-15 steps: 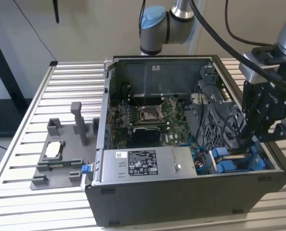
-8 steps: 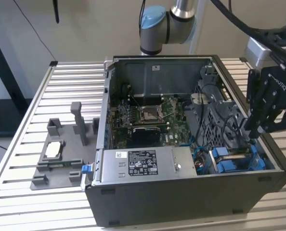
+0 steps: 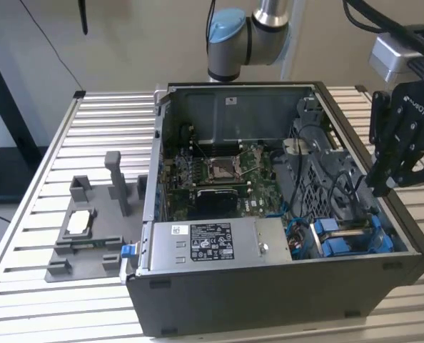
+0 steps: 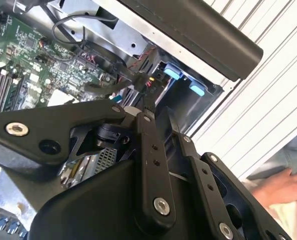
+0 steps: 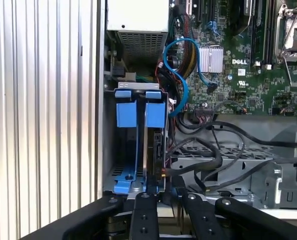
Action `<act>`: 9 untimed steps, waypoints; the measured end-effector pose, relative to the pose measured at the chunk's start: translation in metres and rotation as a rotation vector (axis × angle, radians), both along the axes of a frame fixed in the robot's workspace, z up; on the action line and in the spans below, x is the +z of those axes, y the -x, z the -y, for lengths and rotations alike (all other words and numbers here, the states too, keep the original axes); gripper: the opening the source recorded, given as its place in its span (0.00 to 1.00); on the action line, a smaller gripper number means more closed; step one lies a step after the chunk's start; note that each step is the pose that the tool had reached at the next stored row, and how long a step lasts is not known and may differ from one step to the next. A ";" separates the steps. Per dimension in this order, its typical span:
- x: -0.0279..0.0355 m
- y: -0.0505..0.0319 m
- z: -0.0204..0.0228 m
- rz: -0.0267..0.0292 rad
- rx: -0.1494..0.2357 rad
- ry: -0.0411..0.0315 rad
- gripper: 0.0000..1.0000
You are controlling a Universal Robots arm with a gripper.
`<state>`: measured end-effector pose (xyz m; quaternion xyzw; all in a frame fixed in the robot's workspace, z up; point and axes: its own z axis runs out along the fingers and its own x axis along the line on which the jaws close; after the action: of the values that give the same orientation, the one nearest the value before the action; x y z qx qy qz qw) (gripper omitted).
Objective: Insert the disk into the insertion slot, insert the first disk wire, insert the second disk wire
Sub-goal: 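Insert the first disk wire, then insert the second disk wire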
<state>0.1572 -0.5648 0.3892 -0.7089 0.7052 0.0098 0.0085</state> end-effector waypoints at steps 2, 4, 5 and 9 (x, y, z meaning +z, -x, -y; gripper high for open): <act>0.0002 -0.0002 -0.0012 0.0000 0.000 -0.0004 0.27; 0.0001 -0.0018 -0.0022 0.0000 0.000 -0.0006 0.27; 0.0001 -0.0029 -0.0025 0.0000 0.000 -0.0005 0.27; 0.0002 -0.0073 -0.0032 -0.0013 0.000 -0.0035 0.27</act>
<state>0.1645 -0.5616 0.3893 -0.7089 0.7051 0.0115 0.0092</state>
